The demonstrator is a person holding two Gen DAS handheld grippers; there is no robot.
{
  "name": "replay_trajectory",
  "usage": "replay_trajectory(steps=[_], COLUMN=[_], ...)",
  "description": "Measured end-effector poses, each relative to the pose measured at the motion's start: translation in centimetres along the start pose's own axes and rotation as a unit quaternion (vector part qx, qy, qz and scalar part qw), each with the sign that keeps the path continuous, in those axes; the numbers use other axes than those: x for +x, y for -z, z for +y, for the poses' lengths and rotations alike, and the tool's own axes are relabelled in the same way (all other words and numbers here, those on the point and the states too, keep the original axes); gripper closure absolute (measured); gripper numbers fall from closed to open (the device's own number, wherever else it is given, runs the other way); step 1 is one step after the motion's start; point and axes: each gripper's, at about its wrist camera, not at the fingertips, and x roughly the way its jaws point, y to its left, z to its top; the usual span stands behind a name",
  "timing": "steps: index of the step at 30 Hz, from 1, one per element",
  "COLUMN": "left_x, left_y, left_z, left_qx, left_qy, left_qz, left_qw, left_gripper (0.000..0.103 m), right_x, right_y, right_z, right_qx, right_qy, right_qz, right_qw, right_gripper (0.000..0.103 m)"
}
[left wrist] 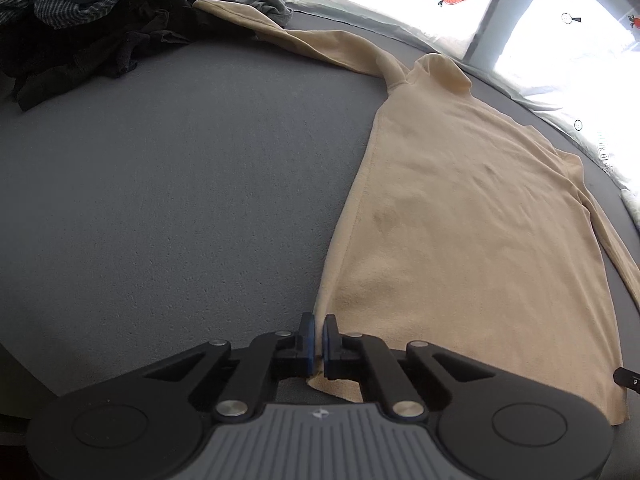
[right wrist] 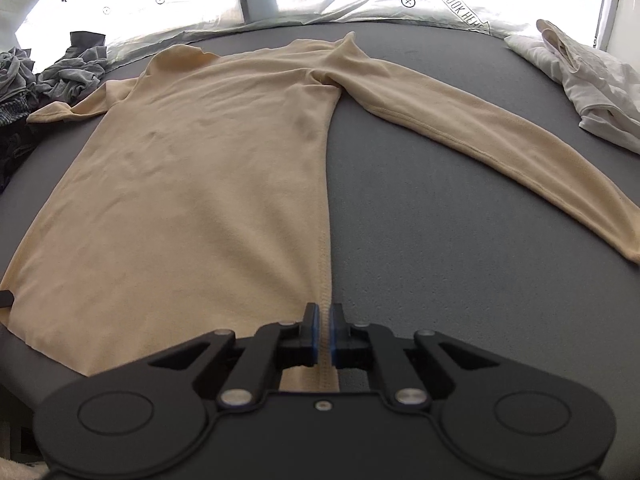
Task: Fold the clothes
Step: 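Grasp the sleeve cuff near the clothes heap with the left tool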
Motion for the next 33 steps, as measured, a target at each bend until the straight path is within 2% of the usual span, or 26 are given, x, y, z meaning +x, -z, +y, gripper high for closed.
replay_trajectory(steps=[1, 2, 3, 4, 7, 8, 9, 11, 15, 21, 28, 33], left_x=[0.1, 0.2, 0.3, 0.3, 0.3, 0.3, 0.3, 0.3, 0.8, 2.7, 6.4, 10.1], left_y=[-0.1, -0.3, -0.4, -0.5, -0.9, -1.3, -1.6, -2.4, -4.3, -8.3, -15.7, -23.1], left_z=[0.0, 0.1, 0.5, 0.7, 1.4, 1.6, 1.8, 2.3, 3.9, 5.3, 6.1, 6.7], left_qx=[0.002, 0.002, 0.002, -0.001, -0.010, -0.009, -0.008, -0.011, -0.037, -0.030, 0.011, -0.025], left_qy=[0.000, 0.001, 0.006, 0.012, 0.029, 0.025, 0.020, 0.015, 0.015, 0.016, 0.009, 0.054], left_qz=[0.003, 0.005, 0.007, 0.009, 0.010, 0.007, 0.005, -0.001, -0.009, -0.017, -0.038, -0.046], left_qw=[1.0000, 1.0000, 1.0000, 0.9999, 0.9995, 0.9996, 0.9997, 0.9998, 0.9992, 0.9993, 0.9992, 0.9972], left_gripper=[0.095, 0.095, 0.094, 0.091, 0.082, 0.080, 0.077, 0.074, 0.074, 0.074, 0.074, 0.074], right_x=[0.0, -0.1, -0.1, -0.2, -0.7, -0.8, -0.8, -0.6, 1.1, 4.2, 9.8, 13.7], right_y=[-0.1, -0.3, -0.4, -0.6, -1.8, -2.4, -3.0, -3.8, -5.8, -9.0, -13.4, -15.9], right_z=[0.1, 0.4, 0.7, 0.9, 1.3, 1.5, 1.9, 2.7, 5.0, 8.3, 10.5, 11.0], right_qx=[0.001, -0.002, -0.006, -0.010, -0.016, -0.016, -0.017, -0.024, -0.037, -0.053, 0.004, 0.028], right_qy=[0.010, 0.028, 0.047, 0.064, 0.087, 0.090, 0.096, 0.105, 0.094, 0.076, 0.053, 0.077], right_qz=[-0.002, -0.006, -0.011, -0.016, -0.037, -0.046, -0.054, -0.062, -0.059, -0.077, -0.097, -0.107], right_qw=[1.000, 1.000, 0.999, 0.998, 0.995, 0.995, 0.994, 0.992, 0.993, 0.993, 0.994, 0.991], right_gripper=[0.092, 0.074, 0.049, 0.043, 0.041, 0.034, 0.018, 0.009, 0.004, 0.000, 0.000, 0.000])
